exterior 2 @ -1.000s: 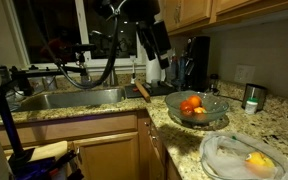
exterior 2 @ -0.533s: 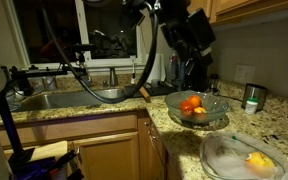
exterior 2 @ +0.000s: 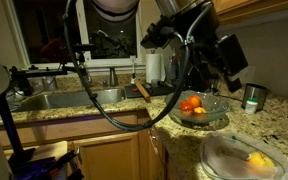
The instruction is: Take the apple and place it in the bowl
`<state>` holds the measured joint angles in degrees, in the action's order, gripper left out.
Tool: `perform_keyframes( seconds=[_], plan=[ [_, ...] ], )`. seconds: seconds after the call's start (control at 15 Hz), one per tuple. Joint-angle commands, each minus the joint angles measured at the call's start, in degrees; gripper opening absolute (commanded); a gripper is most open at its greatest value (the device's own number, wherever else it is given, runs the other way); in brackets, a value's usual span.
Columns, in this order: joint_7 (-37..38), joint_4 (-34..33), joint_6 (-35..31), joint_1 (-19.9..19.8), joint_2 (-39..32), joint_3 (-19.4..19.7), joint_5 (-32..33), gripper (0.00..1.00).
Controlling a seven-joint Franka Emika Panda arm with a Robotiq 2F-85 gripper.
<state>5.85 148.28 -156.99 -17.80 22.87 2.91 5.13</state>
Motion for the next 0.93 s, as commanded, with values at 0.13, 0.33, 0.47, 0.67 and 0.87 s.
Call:
perform_keyframes(
  seconds=[0.13,0.33,0.47,0.67,0.87],
  plan=[
    [3.18,-6.47,2.50,0.38,-6.64,0.86,0.66,1.00],
    [4.38,-10.20,4.25,0.85,-9.78,1.10,0.51,1.00],
    [4.90,-13.02,6.52,1.25,-12.25,1.35,0.40,1.00],
    [6.26,-17.10,10.38,1.96,-15.82,1.78,0.63,1.00],
    [7.60,-21.06,13.17,2.64,-19.29,2.23,0.92,1.00]
  ],
)
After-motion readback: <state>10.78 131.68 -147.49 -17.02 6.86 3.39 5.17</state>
